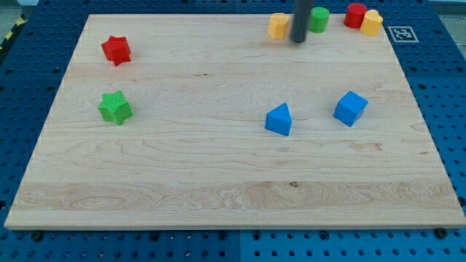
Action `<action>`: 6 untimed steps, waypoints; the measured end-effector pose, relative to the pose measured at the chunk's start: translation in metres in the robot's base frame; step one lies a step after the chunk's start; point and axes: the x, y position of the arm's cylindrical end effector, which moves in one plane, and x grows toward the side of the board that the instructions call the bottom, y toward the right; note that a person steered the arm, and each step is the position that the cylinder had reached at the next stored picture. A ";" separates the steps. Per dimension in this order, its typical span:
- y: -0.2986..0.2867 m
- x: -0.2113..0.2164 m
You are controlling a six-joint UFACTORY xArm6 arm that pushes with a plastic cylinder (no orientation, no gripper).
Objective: Push the yellow hexagon close to the green circle
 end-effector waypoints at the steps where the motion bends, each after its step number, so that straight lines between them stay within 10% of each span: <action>1: 0.017 0.002; 4: -0.112 0.002; 6: -0.019 -0.031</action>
